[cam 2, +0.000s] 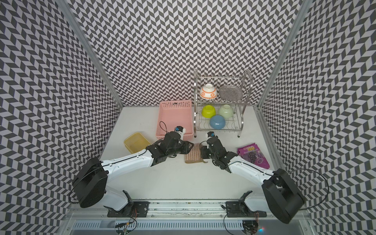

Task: Fold the square dishcloth
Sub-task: Fold the cleaning item at the center of the board, then smooth out the cleaning item at the center of the board.

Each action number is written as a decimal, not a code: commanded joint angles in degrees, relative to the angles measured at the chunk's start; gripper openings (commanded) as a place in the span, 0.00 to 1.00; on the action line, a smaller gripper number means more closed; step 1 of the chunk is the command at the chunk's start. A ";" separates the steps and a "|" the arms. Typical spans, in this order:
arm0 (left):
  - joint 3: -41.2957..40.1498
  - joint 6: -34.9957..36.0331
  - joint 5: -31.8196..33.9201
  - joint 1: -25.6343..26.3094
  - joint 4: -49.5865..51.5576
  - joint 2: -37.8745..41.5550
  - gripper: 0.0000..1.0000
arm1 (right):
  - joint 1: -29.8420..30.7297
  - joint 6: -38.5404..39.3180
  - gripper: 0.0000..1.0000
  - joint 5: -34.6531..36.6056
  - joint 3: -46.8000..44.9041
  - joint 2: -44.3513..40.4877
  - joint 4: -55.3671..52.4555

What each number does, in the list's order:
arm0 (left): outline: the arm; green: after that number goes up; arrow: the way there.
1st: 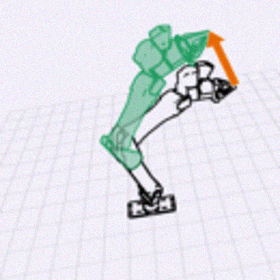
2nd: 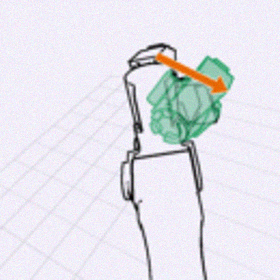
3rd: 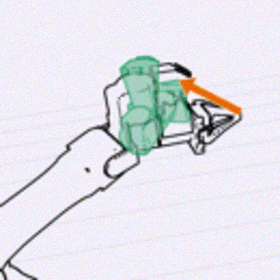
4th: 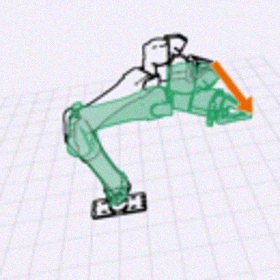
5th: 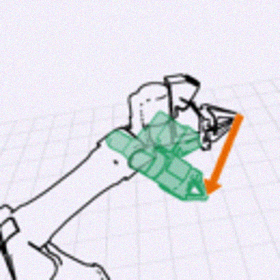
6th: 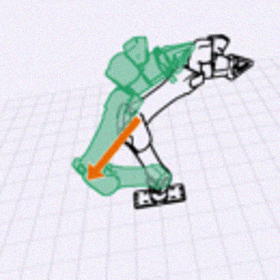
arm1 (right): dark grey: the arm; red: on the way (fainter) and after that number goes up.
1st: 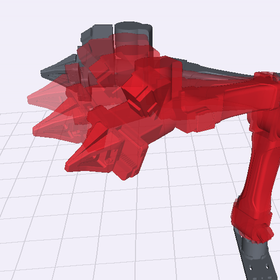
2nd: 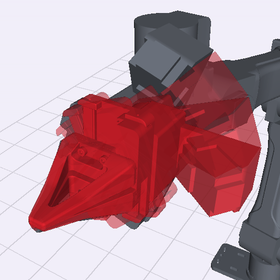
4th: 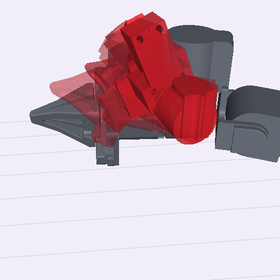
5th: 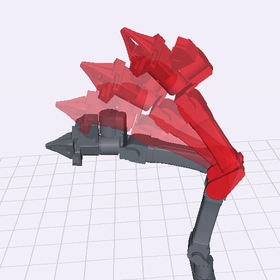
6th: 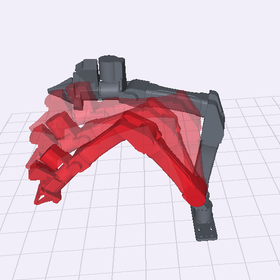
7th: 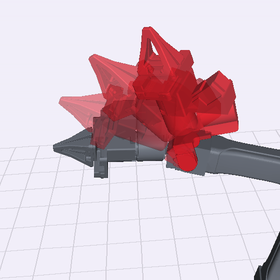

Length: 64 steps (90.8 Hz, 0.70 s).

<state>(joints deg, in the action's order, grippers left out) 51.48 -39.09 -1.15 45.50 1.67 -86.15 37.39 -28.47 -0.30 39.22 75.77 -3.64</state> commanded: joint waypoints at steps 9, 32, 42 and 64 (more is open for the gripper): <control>-4.43 -1.95 -2.45 -2.91 -6.01 0.46 0.30 | 3.26 2.64 0.27 0.90 6.55 7.93 -0.72; -4.41 -1.58 -5.21 -3.87 -9.66 -3.98 0.27 | 3.10 2.48 0.23 4.03 12.99 18.84 -2.70; -3.70 -1.04 -5.90 -4.09 -10.69 -6.21 0.26 | 1.75 2.20 0.23 4.69 13.02 20.16 -2.33; -1.88 -0.05 -5.95 -4.95 -11.15 -11.15 0.25 | -1.67 2.09 0.23 4.13 11.94 22.42 -0.74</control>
<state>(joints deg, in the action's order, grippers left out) 47.22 -40.42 -6.61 41.15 -7.57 -95.46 36.84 -26.44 2.83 50.92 96.75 -6.28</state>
